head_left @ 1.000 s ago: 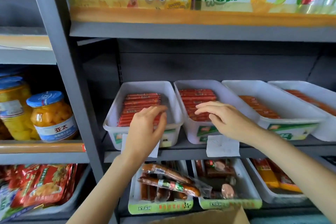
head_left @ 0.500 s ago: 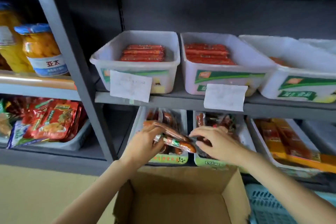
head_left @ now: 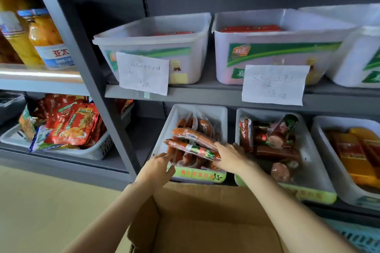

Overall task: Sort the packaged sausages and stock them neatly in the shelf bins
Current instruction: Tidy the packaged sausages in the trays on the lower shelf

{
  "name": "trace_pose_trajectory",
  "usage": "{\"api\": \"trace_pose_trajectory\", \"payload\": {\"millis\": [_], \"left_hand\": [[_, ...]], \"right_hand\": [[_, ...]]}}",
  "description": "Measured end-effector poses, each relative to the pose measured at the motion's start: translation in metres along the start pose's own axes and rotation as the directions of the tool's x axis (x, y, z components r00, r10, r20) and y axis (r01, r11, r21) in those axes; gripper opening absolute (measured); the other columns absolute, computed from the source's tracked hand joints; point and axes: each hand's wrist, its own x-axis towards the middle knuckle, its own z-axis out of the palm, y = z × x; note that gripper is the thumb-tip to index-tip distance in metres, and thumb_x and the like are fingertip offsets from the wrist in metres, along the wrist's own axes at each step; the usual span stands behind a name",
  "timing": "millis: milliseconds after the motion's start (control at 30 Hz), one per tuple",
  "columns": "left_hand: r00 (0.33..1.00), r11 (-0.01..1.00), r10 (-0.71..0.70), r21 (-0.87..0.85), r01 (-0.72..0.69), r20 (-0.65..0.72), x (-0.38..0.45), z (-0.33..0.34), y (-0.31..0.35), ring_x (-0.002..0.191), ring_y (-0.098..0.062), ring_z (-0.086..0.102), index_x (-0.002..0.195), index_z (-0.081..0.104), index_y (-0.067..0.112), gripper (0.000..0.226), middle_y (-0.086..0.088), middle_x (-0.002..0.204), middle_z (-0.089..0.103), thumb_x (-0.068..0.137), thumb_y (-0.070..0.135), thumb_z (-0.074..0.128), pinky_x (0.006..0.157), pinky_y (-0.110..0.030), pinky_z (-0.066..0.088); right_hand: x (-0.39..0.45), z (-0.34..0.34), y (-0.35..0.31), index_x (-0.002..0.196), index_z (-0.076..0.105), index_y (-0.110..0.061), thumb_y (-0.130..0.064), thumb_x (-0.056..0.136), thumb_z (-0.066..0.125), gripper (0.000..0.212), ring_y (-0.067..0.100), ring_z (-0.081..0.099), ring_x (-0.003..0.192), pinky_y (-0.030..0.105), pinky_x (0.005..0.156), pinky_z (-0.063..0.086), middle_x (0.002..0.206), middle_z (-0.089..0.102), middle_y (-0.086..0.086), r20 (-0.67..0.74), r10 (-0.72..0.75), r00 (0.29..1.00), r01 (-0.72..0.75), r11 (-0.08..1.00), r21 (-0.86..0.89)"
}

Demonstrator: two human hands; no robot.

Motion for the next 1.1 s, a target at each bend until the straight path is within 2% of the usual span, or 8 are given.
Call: {"api": "trace_pose_trajectory", "payload": {"millis": [167,367,567,633,700,800,900,1100], "left_hand": [[1.0,0.974,0.026,0.225,-0.027,0.005,0.029,0.016,0.007,0.107,-0.017,0.058,0.126,0.049,0.019,0.034,-0.001,0.117,0.062,0.1,0.031,0.031,0.091,-0.024,0.04],[0.993,0.976,0.056,0.203,-0.077,0.107,0.035,0.023,-0.005,0.106,-0.019,0.06,0.134,0.048,0.035,0.037,-0.004,0.12,0.062,0.1,0.037,0.032,0.091,-0.027,0.044],[0.975,0.999,0.034,0.001,-0.036,0.219,0.046,0.017,-0.008,0.114,-0.028,0.052,0.125,0.056,0.018,0.036,-0.008,0.13,0.052,0.1,0.031,0.034,0.093,-0.034,0.044],[0.984,0.986,-0.009,-0.164,0.038,0.178,0.057,0.019,-0.008,0.1,-0.029,0.053,0.1,0.062,0.013,0.028,-0.012,0.114,0.056,0.098,0.023,0.036,0.08,-0.028,0.04],[0.984,0.914,-0.117,-0.373,0.158,0.131,0.065,0.02,-0.009,0.083,-0.027,0.053,0.08,0.056,0.014,0.028,-0.011,0.092,0.059,0.098,0.021,0.035,0.074,-0.03,0.042],[0.964,0.768,-0.227,-0.583,0.265,0.139,0.07,0.023,-0.012,0.086,-0.029,0.06,0.095,0.062,0.009,0.035,-0.014,0.097,0.065,0.1,0.029,0.033,0.082,-0.034,0.048],[0.97,0.85,-0.181,-0.471,0.237,0.161,0.07,0.025,-0.012,0.087,-0.021,0.053,0.113,0.059,0.008,0.035,-0.005,0.101,0.06,0.099,0.034,0.04,0.073,-0.024,0.041],[0.947,0.947,-0.231,-0.17,0.271,0.225,0.075,0.035,0.007,0.094,-0.017,0.049,0.121,0.046,0.021,0.058,0.004,0.098,0.052,0.081,0.061,0.057,0.091,-0.035,0.034]], "right_hand": [[0.014,0.012,0.002,0.127,0.045,-0.02,-0.026,0.081,0.069,0.052,0.022,0.06,0.096,0.039,0.086,0.053,0.119,0.057,0.007,-0.036,-0.009,0.999,0.01,1.0,0.023],[0.011,0.015,-0.001,0.112,0.059,-0.01,-0.032,0.092,0.057,0.03,0.014,0.057,0.084,0.025,0.067,0.051,0.116,0.041,-0.001,-0.215,0.068,0.974,-0.06,0.997,0.041],[0.025,-0.008,-0.018,0.106,0.057,-0.012,-0.033,0.093,0.054,0.025,0.021,0.057,0.089,0.028,0.059,0.045,0.117,0.041,0.006,-0.339,0.279,0.898,-0.259,0.96,0.105],[0.035,-0.005,-0.031,0.108,0.056,-0.013,-0.03,0.094,0.054,0.022,0.02,0.055,0.09,0.028,0.063,0.048,0.118,0.041,0.005,-0.319,0.272,0.908,-0.236,0.961,0.145],[0.04,-0.001,-0.044,0.109,0.06,-0.011,-0.028,0.095,0.051,0.023,0.018,0.053,0.088,0.027,0.068,0.046,0.112,0.047,0.001,-0.191,0.177,0.966,-0.109,0.942,0.318],[0.041,-0.002,-0.037,0.103,0.067,-0.005,-0.015,0.096,0.046,0.024,0.024,0.06,0.082,0.032,0.07,0.049,0.104,0.065,0.003,-0.105,0.168,0.98,-0.103,0.886,0.451],[0.045,0.001,-0.012,0.109,0.062,-0.011,-0.019,0.095,0.051,0.02,0.016,0.057,0.076,0.027,0.068,0.046,0.107,0.065,0.005,-0.128,0.221,0.967,-0.179,0.944,0.278],[0.059,0.019,-0.011,0.127,0.04,-0.019,-0.022,0.085,0.066,0.049,0.022,0.052,0.098,0.027,0.071,0.042,0.121,0.055,0.008,0.039,0.171,0.984,-0.175,0.978,0.112]]}}
